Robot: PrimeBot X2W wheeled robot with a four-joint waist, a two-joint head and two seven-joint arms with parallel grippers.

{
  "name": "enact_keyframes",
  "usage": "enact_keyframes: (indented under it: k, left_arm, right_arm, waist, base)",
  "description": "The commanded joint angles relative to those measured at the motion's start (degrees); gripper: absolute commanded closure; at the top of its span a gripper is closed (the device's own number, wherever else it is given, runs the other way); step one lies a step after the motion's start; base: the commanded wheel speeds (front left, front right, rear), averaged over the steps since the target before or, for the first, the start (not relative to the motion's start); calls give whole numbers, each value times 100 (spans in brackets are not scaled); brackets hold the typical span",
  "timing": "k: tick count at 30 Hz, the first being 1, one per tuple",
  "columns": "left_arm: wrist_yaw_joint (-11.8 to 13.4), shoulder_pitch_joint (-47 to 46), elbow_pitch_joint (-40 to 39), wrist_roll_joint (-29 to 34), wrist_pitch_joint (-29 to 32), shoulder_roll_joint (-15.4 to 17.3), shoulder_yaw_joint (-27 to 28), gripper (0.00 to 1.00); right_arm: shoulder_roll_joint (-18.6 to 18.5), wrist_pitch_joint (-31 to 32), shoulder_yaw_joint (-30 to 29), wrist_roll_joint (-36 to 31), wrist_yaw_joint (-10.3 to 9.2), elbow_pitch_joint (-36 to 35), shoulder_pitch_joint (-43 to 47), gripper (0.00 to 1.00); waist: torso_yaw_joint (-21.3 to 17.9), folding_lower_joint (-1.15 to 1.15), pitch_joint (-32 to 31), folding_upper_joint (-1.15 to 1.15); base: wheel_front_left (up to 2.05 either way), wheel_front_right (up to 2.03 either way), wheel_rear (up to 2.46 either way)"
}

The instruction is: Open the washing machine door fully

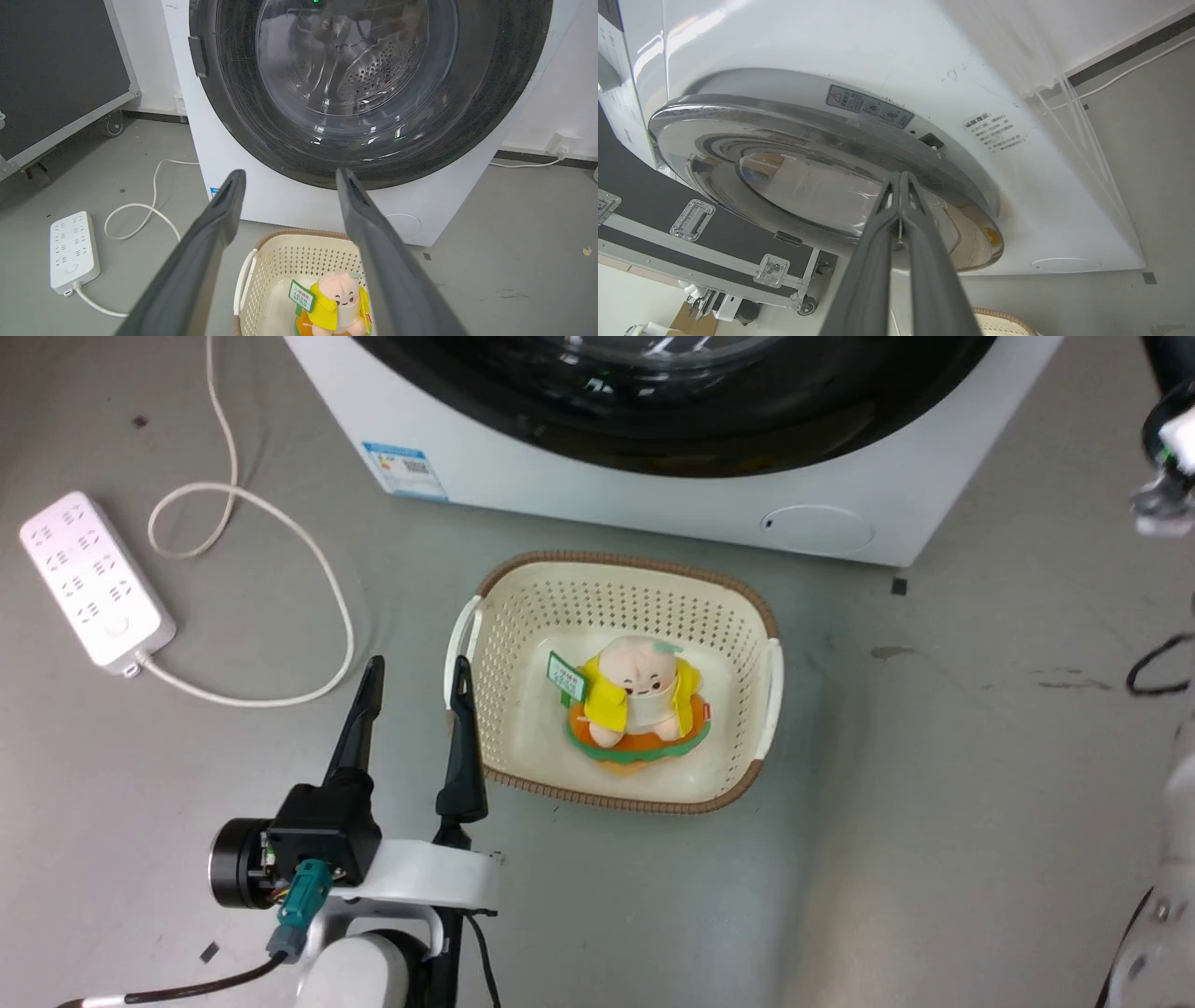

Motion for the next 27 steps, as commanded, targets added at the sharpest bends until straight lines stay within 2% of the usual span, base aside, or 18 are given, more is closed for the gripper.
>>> enact_keyframes:
  k: [1, 27]
  left_arm:
    - [65, -114, -42, -44, -70, 4, -67, 0]
    - [435, -462, -190, -398, -369, 4, -591, 0]
  right_arm:
    - [-98, 155, -109, 92, 4, 241, -376, 100]
    - [-878, 1433, -1368, 316, 5, 3446, -3453, 100]
  waist:
    - [80, -1, 99, 0]
    - [690, -1, 893, 0]
  base:
    - [0, 0, 0]
    - [0, 0, 0]
